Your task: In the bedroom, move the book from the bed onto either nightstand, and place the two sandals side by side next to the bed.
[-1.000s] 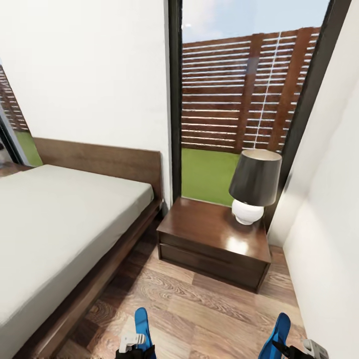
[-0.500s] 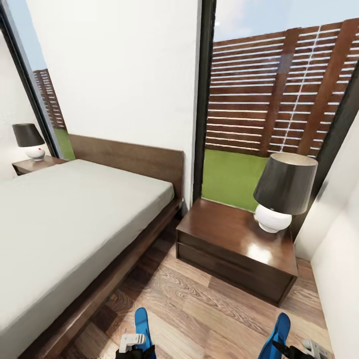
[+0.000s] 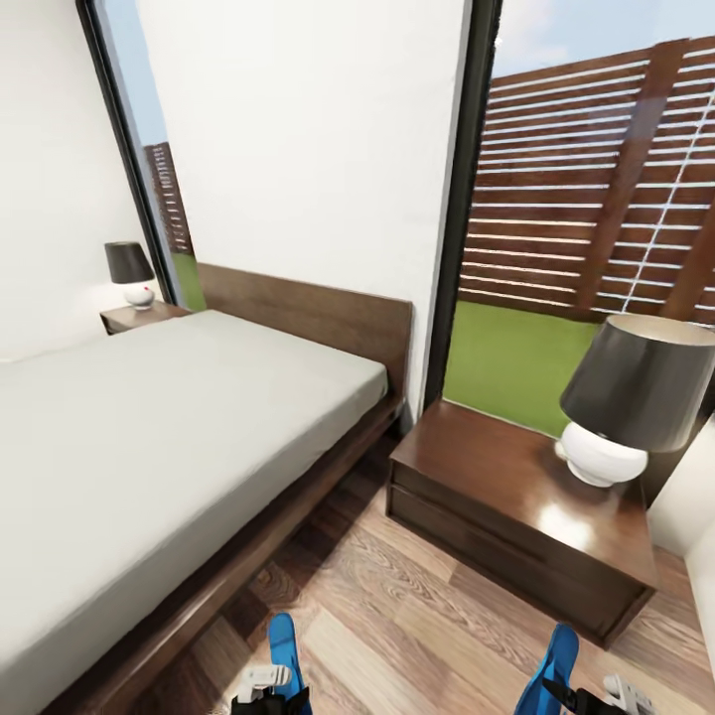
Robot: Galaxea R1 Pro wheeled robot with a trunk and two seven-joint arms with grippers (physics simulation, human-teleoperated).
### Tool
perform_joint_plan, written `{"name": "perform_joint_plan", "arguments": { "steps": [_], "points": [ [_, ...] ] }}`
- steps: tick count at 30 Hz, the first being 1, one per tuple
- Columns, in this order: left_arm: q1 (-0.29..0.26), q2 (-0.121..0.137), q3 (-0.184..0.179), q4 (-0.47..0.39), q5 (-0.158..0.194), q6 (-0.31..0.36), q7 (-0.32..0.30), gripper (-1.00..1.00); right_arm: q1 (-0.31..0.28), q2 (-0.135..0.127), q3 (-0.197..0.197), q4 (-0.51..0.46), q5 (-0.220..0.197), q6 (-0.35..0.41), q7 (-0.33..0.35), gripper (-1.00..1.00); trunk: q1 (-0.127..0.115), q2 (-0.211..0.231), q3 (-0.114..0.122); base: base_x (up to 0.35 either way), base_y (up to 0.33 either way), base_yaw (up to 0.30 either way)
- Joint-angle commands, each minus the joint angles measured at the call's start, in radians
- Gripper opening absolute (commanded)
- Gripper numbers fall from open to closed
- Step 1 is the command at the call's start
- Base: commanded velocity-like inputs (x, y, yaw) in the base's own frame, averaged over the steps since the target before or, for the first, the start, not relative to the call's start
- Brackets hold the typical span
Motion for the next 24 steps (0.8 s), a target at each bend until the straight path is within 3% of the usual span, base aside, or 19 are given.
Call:
{"name": "perform_joint_plan", "arguments": {
  "steps": [1, 3, 24],
  "points": [
    [0.0, -0.004, -0.008, 0.0, 0.009, -0.003, -0.002, -1.0, -0.001, 0.0, 0.0, 0.004, -0.01, 0.002, 0.005, -1.0, 0.0, 0.0, -0.001, 0.0, 0.0, 0.291],
    [0.001, -0.013, -0.008, 0.002, 0.008, -0.004, -0.002, -1.0, -0.001, 0.0, 0.0, 0.004, -0.01, 0.002, 0.005, -1.0, 0.0, 0.0, -0.001, 0.0, 0.0, 0.291],
    [0.008, -0.015, -0.01, 0.004, 0.009, -0.006, -0.003, -1.0, -0.001, -0.001, 0.0, 0.002, -0.01, 0.002, 0.005, -1.0, 0.0, 0.0, -0.001, 0.0, 0.0, 0.291]
  ]
}}
